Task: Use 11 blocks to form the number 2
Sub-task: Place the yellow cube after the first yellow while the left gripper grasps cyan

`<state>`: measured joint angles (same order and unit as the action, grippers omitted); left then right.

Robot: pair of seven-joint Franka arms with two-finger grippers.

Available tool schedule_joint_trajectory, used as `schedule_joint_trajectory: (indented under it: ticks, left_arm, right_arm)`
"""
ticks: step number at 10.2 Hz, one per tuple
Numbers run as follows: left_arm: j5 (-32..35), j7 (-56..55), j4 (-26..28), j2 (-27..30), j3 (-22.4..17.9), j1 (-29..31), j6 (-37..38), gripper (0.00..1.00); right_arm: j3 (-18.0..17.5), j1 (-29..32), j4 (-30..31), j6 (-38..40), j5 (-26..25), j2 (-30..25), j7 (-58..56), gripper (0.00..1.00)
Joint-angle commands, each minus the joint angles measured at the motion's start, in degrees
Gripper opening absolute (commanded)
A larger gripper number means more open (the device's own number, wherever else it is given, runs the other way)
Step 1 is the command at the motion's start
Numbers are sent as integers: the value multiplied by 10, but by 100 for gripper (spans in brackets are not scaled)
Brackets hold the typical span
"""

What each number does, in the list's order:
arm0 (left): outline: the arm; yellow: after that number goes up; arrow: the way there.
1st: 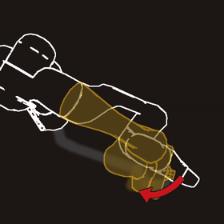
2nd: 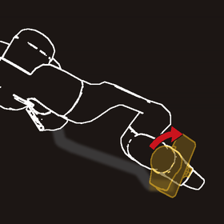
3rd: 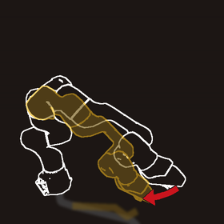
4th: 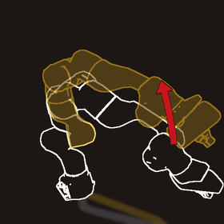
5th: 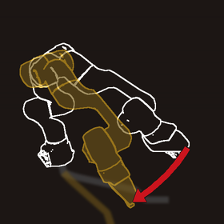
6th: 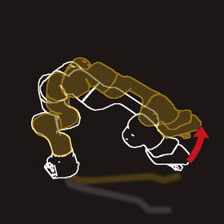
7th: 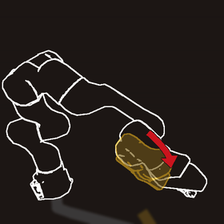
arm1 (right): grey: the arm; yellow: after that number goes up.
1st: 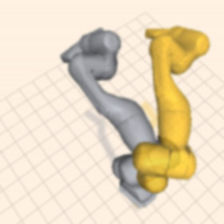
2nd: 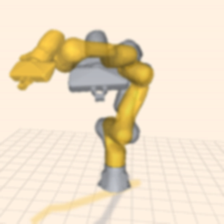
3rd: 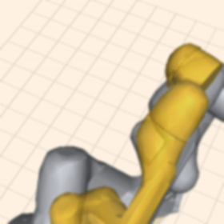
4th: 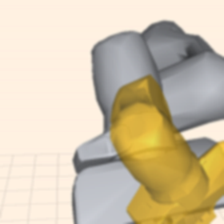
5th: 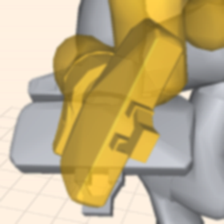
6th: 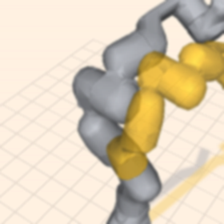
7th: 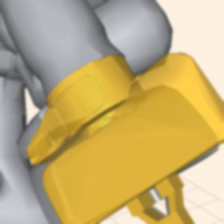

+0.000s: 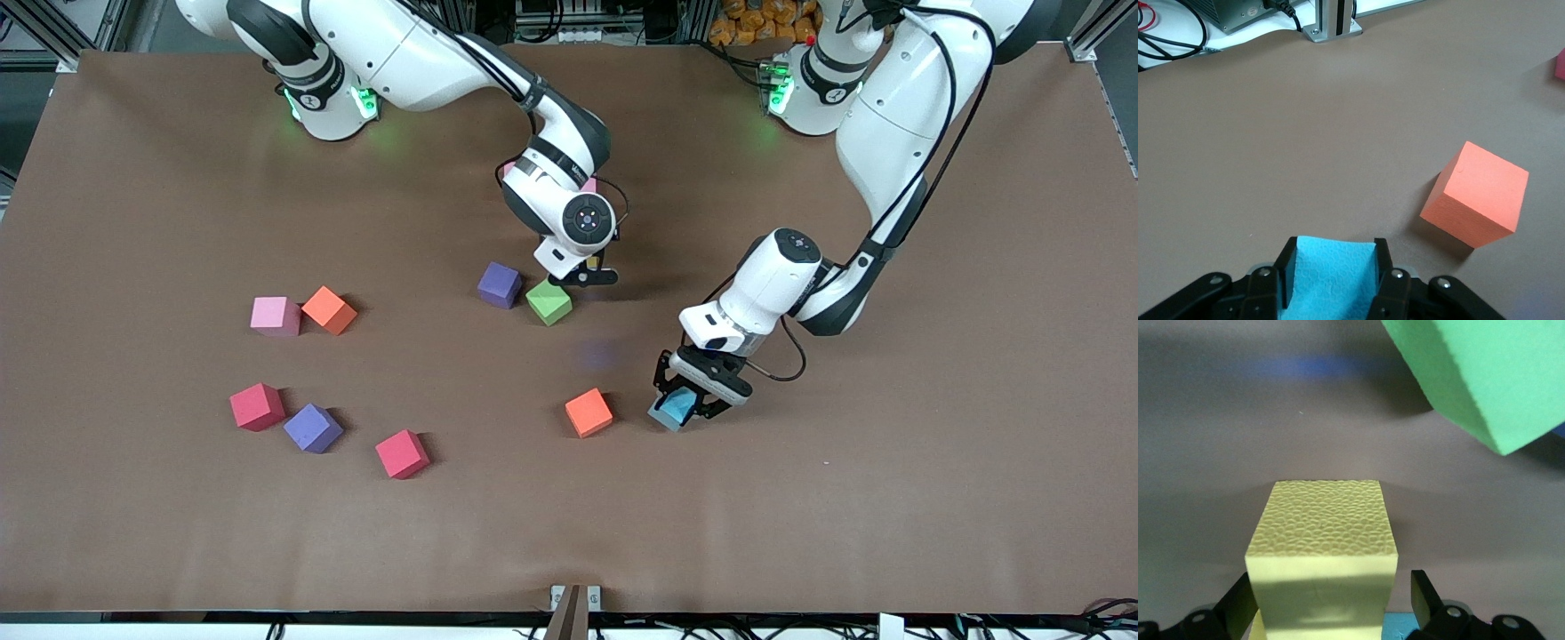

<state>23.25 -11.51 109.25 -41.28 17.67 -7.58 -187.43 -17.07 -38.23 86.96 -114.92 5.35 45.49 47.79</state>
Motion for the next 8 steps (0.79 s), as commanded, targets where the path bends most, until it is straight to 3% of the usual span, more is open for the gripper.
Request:
schedule_joint_trajectory:
  ticks: [1,5,8]
  left_arm:
    - [-3,-7,29,30,2,5,-10,10]
    - [23,1,30,59,6,9,-11,10]
    - [56,1,32,62,17,12,-14,10]
  right_arm:
    - [4,-6,-13,6,-8,-8,12,100]
    - [3,16,-11,32,-5,-62,12,100]
    - [4,95,-6,49,-13,-110,3,100]
